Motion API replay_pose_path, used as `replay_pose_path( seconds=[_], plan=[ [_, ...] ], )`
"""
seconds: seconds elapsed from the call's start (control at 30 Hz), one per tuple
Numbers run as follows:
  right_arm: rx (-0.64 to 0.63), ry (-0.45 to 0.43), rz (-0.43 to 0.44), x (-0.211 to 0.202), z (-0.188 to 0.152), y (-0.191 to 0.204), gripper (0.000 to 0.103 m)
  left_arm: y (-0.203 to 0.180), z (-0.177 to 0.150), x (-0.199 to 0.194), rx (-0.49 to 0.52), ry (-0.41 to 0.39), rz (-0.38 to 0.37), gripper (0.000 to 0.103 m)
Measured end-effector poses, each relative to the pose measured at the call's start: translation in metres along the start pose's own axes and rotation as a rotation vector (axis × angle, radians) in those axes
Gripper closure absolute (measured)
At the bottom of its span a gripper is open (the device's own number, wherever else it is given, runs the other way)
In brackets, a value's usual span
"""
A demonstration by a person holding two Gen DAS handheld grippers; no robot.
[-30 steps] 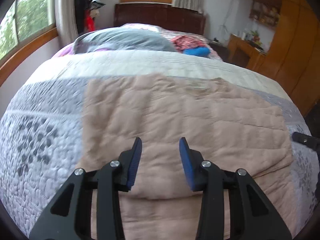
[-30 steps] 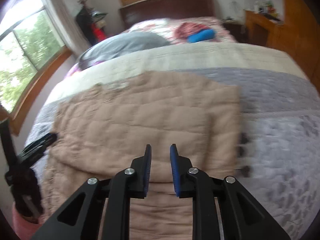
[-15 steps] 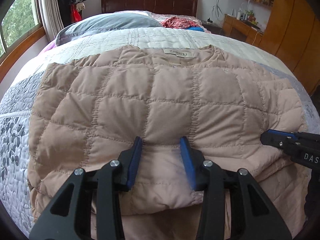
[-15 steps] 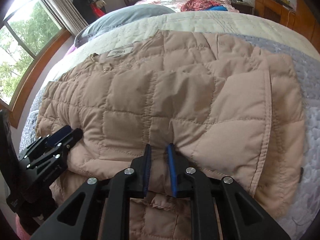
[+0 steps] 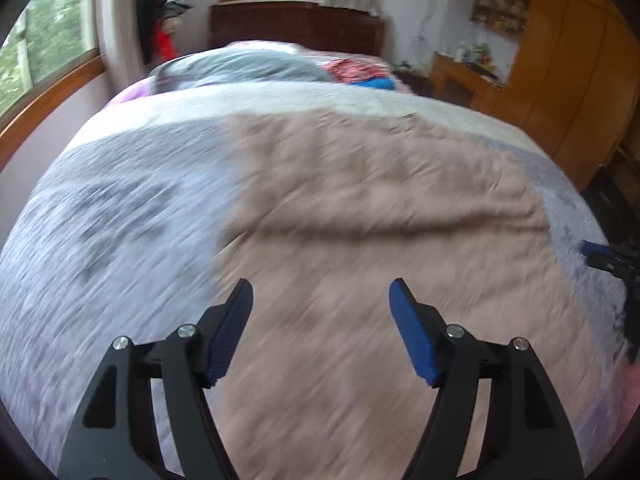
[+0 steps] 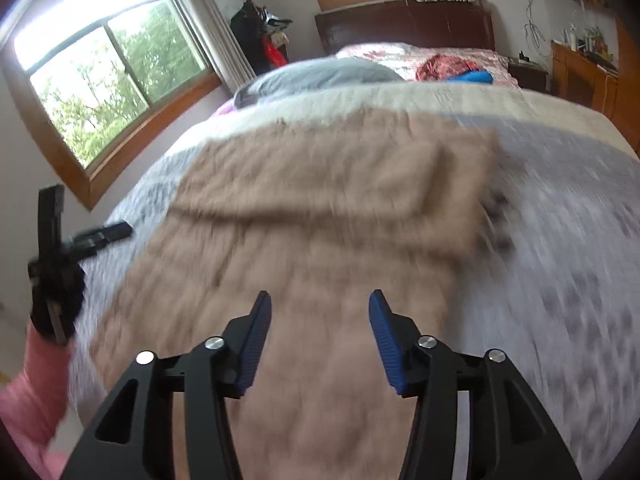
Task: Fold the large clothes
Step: 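Move both grippers to the hem of the narrowed coat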
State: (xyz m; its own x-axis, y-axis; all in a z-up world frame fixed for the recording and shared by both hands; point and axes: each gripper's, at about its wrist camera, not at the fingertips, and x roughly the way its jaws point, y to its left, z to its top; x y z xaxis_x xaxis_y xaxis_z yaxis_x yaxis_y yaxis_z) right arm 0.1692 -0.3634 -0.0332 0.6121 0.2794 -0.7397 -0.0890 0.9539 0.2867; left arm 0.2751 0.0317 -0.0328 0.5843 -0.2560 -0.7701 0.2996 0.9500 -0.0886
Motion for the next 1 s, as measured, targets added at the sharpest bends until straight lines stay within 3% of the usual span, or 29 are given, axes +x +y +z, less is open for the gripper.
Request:
replay_pose_path(
  seconds=[0.07, 0.2, 0.43, 0.67, 0.83, 1.0],
  plan=[
    [0.005, 0.019, -0.01, -0.016, -0.035, 0.0, 0.046, 0.022, -0.027, -0.019, -0.033, 0.008, 0.025, 0.029],
    [0.038, 0.028, -0.008, -0.039, -0.091, -0.006, 0.037, 0.054, -0.092, -0.043, -0.123, 0.07, 0.001, 0.026],
    [0.107, 0.063, -0.008, -0.049, -0.147, -0.02, 0.033, 0.066, -0.161, -0.054, -0.233, 0.096, -0.06, 0.026],
    [0.18, 0.068, 0.032, -0.049, -0.162, -0.037, 0.033, 0.062, -0.172, -0.043, -0.254, 0.1, -0.145, 0.026],
    [0.187, 0.07, 0.039, -0.045, -0.166, -0.042, 0.035, 0.052, -0.171, -0.037, -0.232, 0.104, -0.143, 0.026],
    [0.159, 0.071, 0.02, -0.042, -0.166, -0.036, 0.053, 0.043, -0.169, -0.038, -0.212, 0.104, -0.131, 0.052]
  ],
)
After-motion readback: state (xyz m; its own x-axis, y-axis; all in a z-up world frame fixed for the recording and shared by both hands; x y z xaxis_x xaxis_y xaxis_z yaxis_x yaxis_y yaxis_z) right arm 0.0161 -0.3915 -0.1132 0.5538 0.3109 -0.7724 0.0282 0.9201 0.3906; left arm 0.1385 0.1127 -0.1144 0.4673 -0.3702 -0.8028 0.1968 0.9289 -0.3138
